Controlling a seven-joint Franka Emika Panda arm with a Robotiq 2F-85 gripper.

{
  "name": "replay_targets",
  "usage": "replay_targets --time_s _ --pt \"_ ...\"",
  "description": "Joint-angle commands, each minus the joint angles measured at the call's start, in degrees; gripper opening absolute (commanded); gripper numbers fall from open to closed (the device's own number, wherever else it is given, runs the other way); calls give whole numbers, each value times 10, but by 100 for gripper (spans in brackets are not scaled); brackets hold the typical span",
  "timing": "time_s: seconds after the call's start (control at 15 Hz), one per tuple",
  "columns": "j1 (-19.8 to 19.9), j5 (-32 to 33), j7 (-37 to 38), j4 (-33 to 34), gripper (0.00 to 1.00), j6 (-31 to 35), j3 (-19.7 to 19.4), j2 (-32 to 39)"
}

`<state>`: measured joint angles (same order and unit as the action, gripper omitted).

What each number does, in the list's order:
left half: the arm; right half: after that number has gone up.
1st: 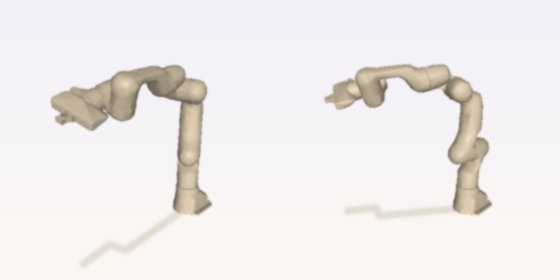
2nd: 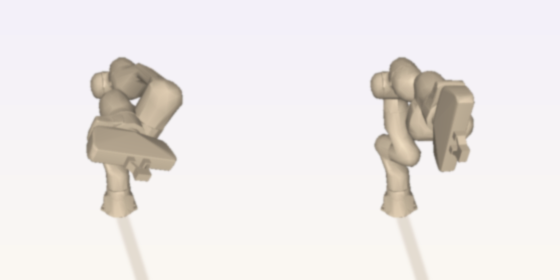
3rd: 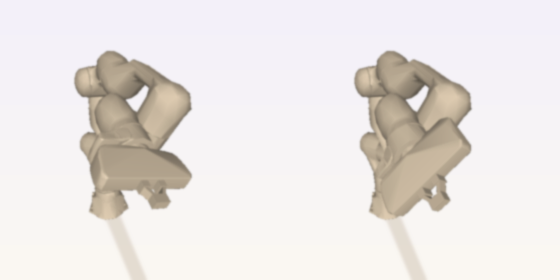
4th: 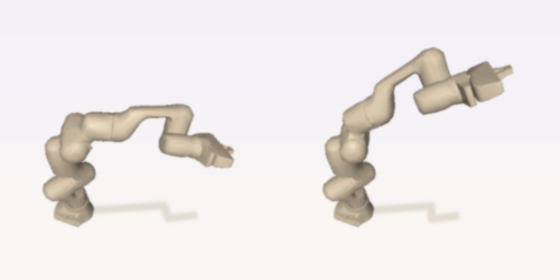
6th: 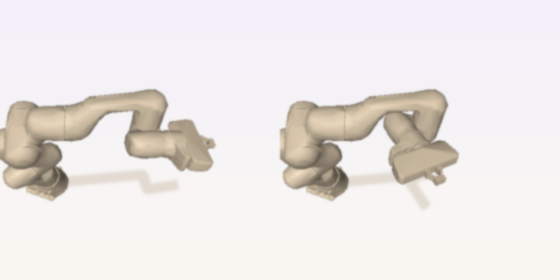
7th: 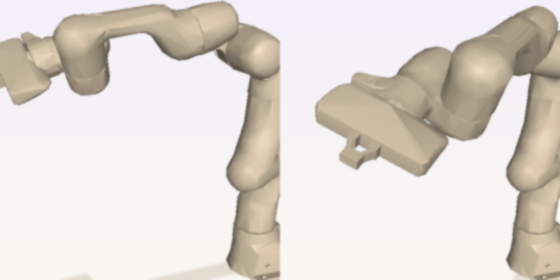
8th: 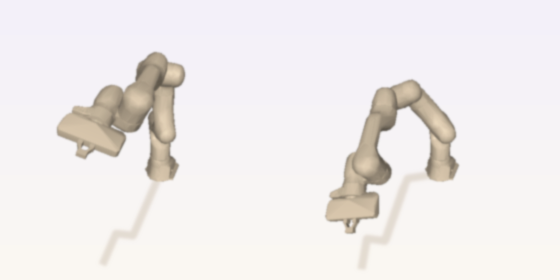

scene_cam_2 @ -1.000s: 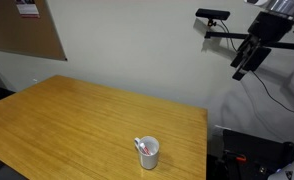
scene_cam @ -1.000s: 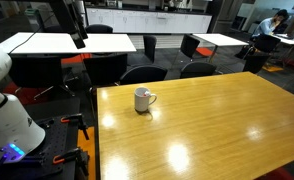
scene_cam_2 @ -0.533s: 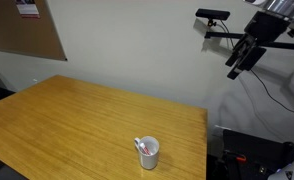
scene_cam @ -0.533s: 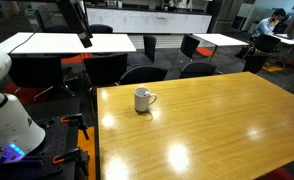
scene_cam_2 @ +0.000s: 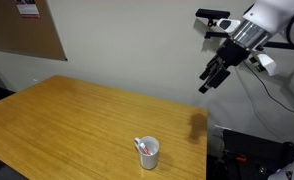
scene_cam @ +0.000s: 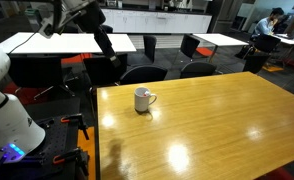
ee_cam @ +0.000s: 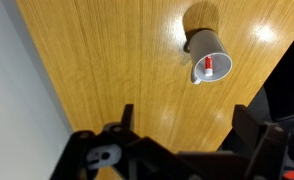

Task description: Remove the marker from the mug cup and place it on the table

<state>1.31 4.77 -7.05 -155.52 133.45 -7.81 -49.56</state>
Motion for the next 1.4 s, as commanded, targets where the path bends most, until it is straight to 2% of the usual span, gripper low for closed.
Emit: replay_targets --time_s 0.0,0.33,0.6,0.93,1.33 --pt "-33 -31 -33 -18 100 58 -11 45" --pt "-76 -75 -63 -20 100 84 -19 104" --pt "-81 -79 -53 -17 100 111 -1 149" --pt "-60 -53 -3 -11 100 171 53 212" --pt "-3 -9 144 7 100 250 146 287"
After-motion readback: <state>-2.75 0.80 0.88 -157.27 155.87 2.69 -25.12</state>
